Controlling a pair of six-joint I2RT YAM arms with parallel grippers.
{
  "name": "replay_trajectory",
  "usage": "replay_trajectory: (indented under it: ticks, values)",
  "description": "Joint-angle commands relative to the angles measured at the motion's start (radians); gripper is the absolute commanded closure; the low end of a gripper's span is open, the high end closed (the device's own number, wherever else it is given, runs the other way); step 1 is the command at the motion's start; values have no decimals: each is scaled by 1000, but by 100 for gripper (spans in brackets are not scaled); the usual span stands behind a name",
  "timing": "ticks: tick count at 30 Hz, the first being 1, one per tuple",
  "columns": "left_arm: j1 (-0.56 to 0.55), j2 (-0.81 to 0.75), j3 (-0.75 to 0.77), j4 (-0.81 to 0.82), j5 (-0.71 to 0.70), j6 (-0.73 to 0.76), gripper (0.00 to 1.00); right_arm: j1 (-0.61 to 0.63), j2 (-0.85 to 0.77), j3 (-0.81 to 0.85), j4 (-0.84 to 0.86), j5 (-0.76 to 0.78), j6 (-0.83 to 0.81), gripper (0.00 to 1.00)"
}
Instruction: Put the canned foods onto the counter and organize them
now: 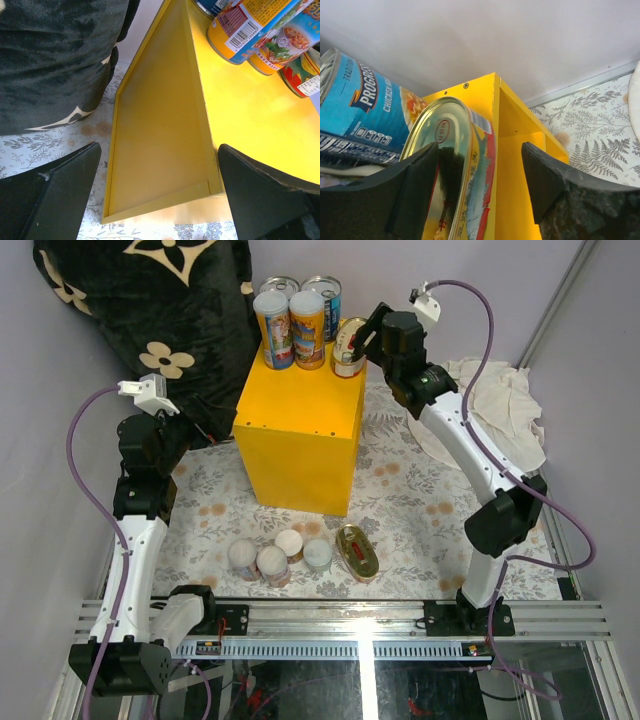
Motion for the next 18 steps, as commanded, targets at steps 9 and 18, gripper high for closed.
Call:
replay_trajectory:
  ticks: [9, 18]
  values:
    - [12, 15, -31, -131, -8, 41, 0, -1, -120, -126, 93, -46, 19, 39]
    - [12, 16, -34, -129, -7, 41, 0, 0, -34, -33, 65, -25, 38, 49]
